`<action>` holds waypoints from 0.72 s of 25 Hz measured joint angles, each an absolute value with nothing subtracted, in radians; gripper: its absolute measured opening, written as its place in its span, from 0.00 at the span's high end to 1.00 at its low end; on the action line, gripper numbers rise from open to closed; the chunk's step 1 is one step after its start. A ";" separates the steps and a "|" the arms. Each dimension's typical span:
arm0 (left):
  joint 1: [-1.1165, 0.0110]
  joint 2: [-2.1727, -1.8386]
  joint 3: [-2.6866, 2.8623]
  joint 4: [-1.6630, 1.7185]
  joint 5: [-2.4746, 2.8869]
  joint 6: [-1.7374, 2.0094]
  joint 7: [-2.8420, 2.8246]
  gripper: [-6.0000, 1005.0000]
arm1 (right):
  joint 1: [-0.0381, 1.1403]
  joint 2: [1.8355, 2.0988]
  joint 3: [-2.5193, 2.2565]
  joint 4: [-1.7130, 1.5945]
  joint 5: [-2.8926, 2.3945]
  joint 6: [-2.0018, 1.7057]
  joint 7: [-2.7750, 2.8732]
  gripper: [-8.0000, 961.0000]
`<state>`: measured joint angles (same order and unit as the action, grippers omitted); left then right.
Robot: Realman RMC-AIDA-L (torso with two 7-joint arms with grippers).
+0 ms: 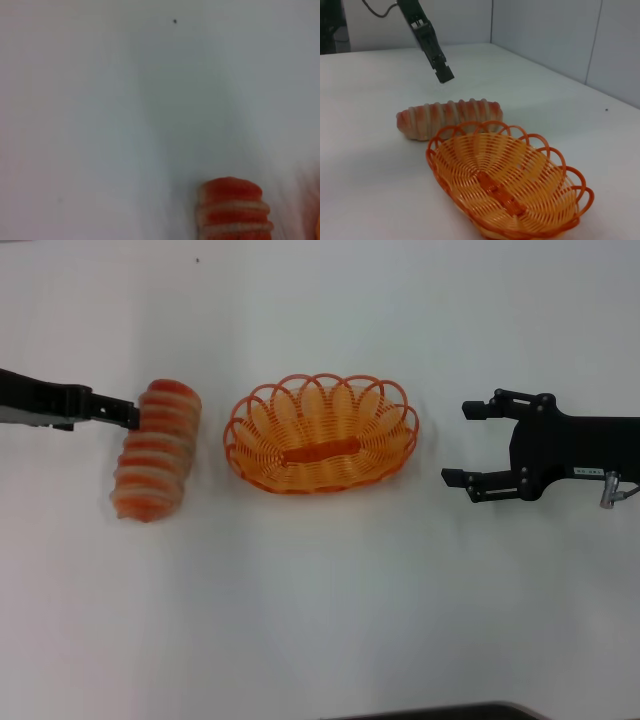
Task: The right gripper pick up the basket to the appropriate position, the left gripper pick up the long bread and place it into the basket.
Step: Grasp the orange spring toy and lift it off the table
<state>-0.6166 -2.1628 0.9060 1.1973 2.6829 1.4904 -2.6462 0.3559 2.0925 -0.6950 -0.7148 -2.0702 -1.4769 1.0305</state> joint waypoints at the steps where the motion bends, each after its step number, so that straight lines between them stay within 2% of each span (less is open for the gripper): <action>1: -0.612 -2.164 0.933 1.197 2.683 1.477 -2.657 0.06 | 0.356 2.093 -0.695 -0.715 -2.070 -1.477 1.029 0.04; 18: -0.592 -2.170 1.153 1.189 2.703 1.427 -2.726 0.06 | 0.356 2.094 -0.698 -0.704 -2.069 -1.473 1.024 0.04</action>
